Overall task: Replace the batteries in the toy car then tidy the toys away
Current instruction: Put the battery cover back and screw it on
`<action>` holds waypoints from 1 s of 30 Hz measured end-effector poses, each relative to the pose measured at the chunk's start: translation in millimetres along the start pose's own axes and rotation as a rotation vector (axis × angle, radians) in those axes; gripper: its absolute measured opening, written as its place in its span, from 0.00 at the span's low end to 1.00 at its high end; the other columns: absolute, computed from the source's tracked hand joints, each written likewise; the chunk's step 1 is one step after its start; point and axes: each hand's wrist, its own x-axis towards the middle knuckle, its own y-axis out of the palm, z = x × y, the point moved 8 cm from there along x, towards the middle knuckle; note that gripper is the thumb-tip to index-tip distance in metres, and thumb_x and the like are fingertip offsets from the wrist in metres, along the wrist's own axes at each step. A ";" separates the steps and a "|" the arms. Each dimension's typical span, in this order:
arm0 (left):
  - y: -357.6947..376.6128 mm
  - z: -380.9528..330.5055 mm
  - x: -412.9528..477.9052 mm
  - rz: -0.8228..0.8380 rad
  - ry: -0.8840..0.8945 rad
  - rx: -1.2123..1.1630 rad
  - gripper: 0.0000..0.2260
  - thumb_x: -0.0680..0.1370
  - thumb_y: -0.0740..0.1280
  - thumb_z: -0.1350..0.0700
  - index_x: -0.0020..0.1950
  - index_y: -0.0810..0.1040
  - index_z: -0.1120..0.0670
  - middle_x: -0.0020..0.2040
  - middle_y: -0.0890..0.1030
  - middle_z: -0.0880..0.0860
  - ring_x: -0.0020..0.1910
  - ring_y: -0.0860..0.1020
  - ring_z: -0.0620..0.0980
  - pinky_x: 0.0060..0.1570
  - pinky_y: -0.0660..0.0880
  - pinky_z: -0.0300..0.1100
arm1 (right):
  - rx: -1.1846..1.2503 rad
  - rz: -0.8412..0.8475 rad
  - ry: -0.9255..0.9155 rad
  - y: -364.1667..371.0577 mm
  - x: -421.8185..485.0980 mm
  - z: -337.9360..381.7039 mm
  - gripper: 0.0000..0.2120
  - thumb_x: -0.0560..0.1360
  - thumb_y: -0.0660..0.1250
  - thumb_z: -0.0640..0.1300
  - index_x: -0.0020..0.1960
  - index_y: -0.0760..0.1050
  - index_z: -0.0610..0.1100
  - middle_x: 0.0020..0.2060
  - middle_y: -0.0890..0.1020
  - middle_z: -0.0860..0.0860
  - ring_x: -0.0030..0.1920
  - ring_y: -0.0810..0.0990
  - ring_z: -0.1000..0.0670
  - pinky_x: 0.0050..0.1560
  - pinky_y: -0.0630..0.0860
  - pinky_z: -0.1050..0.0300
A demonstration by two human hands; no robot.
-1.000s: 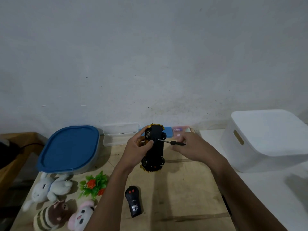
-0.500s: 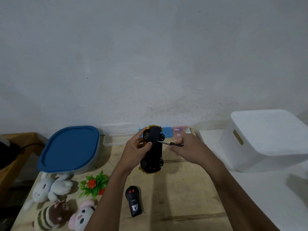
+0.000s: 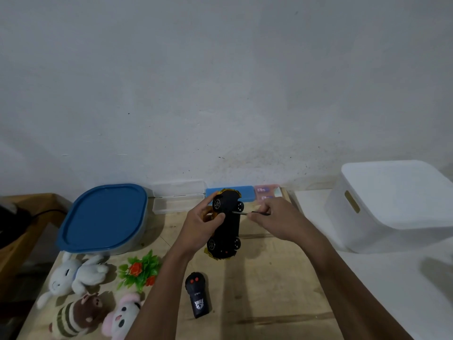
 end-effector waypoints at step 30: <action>-4.2 11.0 5.2 0.000 -0.001 0.017 0.25 0.79 0.69 0.62 0.72 0.71 0.42 0.57 0.83 0.49 0.54 0.82 0.43 0.50 0.80 0.36 | 0.074 0.039 0.037 24.5 6.5 -12.7 0.22 0.78 0.64 0.55 0.47 0.78 0.34 0.36 0.76 0.43 0.35 0.74 0.47 0.37 0.69 0.56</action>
